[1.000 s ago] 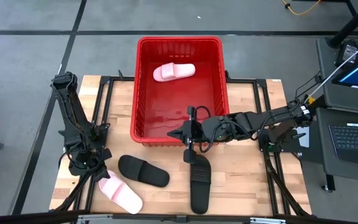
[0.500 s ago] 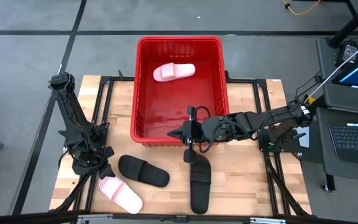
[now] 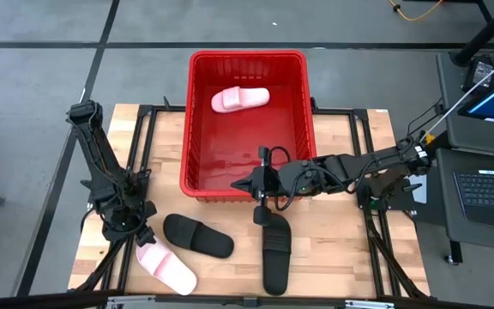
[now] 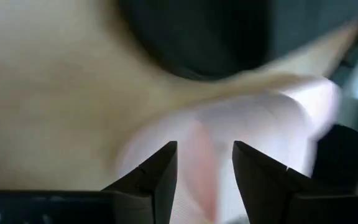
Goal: Pick and place slides into bin
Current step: Put the pink slide into the bin
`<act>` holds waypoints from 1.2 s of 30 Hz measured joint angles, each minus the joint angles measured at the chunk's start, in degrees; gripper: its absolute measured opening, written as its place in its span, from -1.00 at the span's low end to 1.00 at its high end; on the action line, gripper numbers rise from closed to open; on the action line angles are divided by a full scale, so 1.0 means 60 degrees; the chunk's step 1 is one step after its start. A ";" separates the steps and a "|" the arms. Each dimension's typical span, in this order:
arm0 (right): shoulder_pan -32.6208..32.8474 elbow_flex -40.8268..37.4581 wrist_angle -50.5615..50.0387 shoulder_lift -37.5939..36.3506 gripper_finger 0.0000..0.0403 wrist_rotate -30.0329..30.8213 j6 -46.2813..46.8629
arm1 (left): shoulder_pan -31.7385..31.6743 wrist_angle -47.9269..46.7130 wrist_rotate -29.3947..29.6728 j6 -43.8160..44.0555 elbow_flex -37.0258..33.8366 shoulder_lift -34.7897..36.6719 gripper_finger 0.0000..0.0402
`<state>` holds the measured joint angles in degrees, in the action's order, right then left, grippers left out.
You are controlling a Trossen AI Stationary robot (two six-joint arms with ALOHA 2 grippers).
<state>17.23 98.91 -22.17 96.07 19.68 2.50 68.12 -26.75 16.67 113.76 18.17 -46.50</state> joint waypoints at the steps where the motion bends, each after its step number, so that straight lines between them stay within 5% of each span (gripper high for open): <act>1: -0.0002 0.0000 0.0000 0.0000 -0.95 0.0000 0.0002 | -0.0004 -0.0216 -0.0019 0.0114 -0.0003 -0.0060 -0.26; 20: 0.0032 0.0000 0.0000 0.0000 -0.95 -0.0002 0.0007 | -0.0075 0.1350 -0.0560 0.0226 0.0000 -0.0821 -0.26; 32: 0.0272 0.0000 -0.0004 0.0000 -0.95 -0.0004 0.0007 | -0.1387 0.2095 -0.2474 -0.0993 -0.0022 -0.0848 -0.27; 36: 0.0360 0.0000 -0.0004 0.0000 -0.95 -0.0004 0.0011 | -0.1867 0.3690 -0.2483 -0.1645 -0.0162 -0.1010 -0.27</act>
<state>19.39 98.91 -22.20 96.07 19.66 2.57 56.91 -4.61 1.77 103.89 17.20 -52.56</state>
